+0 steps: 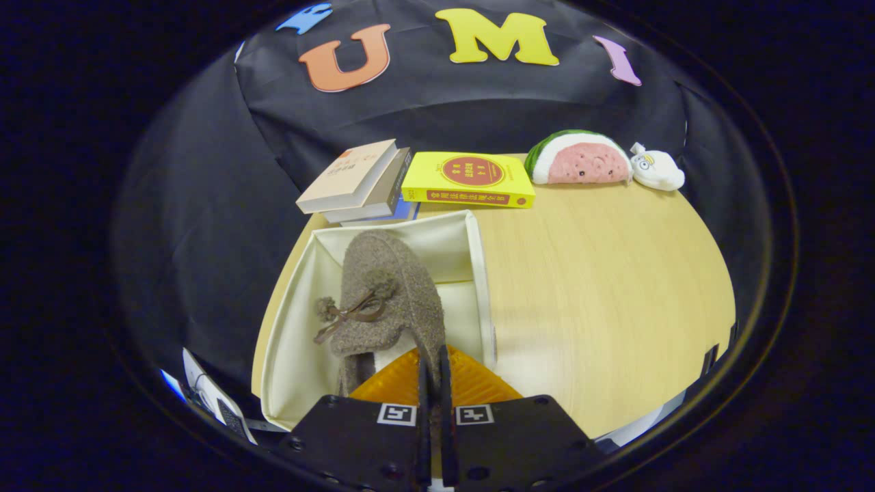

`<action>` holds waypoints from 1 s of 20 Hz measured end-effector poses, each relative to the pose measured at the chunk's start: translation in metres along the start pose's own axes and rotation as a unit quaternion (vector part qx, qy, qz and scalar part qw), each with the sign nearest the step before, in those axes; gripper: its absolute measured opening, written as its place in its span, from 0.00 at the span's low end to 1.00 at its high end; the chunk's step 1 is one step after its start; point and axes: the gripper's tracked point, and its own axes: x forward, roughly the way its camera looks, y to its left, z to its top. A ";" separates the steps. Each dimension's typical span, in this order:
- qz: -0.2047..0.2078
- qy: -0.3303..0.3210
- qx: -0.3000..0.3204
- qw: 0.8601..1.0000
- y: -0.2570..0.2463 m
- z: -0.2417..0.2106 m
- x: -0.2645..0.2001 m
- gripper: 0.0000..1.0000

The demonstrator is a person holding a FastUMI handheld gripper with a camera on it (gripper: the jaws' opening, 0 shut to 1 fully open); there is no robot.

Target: Open the storage box then place both shoes into the box .Put the left shoe in first, then the right shoe, with the right side of both shoes facing outward in a uniform manner.

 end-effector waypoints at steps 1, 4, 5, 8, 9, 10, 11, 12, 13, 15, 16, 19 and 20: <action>-0.003 -0.002 -0.001 1.000 -0.001 0.000 -0.002 0.06; 0.006 -0.020 -0.005 1.000 0.003 0.002 -0.008 0.09; 0.005 -0.036 -0.005 0.999 0.001 0.005 -0.015 0.15; 0.002 -0.077 -0.004 0.997 -0.005 0.011 -0.033 0.30; 0.004 -0.088 -0.005 0.996 -0.006 0.011 -0.039 0.36; 0.004 -0.104 -0.007 0.995 -0.009 0.012 -0.047 0.51; -0.002 -0.127 -0.006 0.992 -0.015 0.014 -0.056 0.65; -0.007 -0.146 -0.004 0.989 -0.021 0.015 -0.067 0.80; -0.012 -0.164 -0.005 0.986 -0.026 0.013 -0.075 0.94; -0.009 -0.200 -0.007 0.980 -0.031 0.012 -0.090 0.96; -0.019 -0.216 -0.013 0.976 -0.037 0.010 -0.098 0.96; -0.065 -0.260 -0.026 0.963 -0.058 -0.001 -0.123 0.96; -0.083 -0.280 -0.024 0.956 -0.065 -0.004 -0.134 0.97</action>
